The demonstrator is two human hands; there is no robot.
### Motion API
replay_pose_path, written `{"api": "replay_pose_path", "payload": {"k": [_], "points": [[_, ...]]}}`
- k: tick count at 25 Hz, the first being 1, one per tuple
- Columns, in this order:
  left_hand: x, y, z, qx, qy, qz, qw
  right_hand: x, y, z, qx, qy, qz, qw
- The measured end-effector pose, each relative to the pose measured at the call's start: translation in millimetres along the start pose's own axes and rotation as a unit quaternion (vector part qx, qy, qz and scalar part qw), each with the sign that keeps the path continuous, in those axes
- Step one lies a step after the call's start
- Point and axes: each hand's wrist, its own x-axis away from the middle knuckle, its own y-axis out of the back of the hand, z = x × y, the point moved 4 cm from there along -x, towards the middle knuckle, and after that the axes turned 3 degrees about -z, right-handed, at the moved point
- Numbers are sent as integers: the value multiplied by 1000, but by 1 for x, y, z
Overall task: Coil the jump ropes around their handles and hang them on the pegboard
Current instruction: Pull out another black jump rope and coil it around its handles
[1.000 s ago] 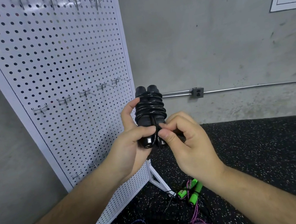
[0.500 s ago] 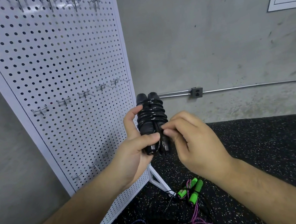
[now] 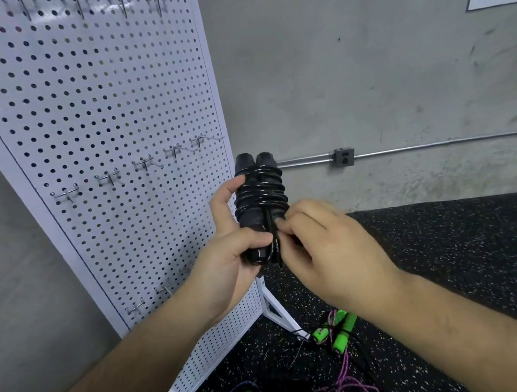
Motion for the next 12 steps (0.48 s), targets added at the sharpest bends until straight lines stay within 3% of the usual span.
{"api": "replay_pose_path", "payload": {"k": [3, 6, 12], "points": [[1, -5, 0, 23, -1, 10, 1000, 2, 3, -3, -161, -143, -45, 976], [-5, -2, -9, 48, -20, 10, 999, -2, 0, -5, -268, -174, -24, 947], [-12, 10, -13, -27, -40, -9, 999, 3, 2, -20, -222, -172, 36, 959]]}}
